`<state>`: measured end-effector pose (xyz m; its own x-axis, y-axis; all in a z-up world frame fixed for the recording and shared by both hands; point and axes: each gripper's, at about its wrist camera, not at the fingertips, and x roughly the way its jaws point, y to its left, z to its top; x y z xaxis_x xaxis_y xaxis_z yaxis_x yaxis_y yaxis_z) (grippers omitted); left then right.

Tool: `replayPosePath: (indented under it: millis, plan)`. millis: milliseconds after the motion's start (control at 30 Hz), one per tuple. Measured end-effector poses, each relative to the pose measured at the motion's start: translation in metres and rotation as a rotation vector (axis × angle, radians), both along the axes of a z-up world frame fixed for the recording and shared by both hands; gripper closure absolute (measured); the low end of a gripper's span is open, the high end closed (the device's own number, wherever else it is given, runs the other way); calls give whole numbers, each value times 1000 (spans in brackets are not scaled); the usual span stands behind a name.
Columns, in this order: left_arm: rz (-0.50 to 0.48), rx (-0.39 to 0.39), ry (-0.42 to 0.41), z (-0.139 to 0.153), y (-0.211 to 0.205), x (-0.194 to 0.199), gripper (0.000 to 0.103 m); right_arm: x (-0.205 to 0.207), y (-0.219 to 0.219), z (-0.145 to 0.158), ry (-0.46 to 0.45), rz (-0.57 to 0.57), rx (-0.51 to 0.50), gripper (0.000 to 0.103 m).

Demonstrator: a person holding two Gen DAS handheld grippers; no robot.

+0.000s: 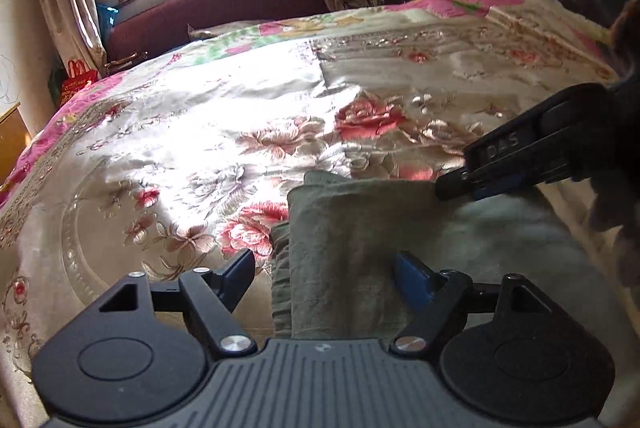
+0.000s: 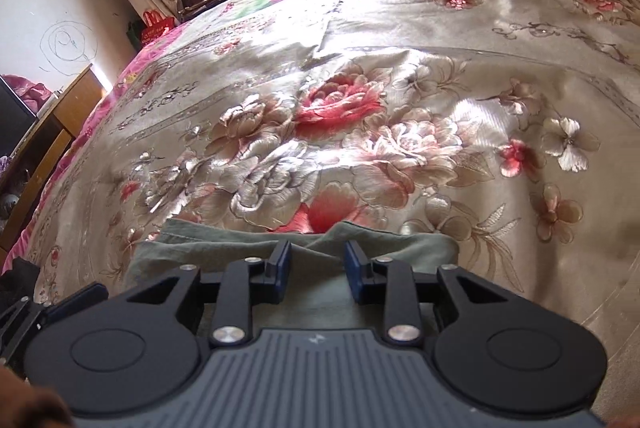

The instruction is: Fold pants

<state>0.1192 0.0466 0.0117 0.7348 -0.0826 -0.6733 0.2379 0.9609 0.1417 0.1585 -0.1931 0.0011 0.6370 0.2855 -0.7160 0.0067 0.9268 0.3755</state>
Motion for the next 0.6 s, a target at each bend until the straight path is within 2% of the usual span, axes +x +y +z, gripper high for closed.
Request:
replayPosePath:
  millis: [67,133,200,367,533,600]
  plan:
    - [5,0,32,-11,6,2,11,-13,-13,-1,-9,-16,19,73]
    - [15,-33,43,-9,13,-1,11,-27,-21,2,-27,-21,39,73]
    - [35,-40,44,-5,16,-4,11,-42,-21,7,-43,-24,3,73]
    - [46,18,33,-1,13,-15,11,-68,-13,16,-75,2,-73,64]
    - [36,76,12,9,9,-32,11,-89,-9,24,-99,20,-93,64]
    - [42,82,28,9,8,-39,11,-94,-9,19,-75,18,-92,64]
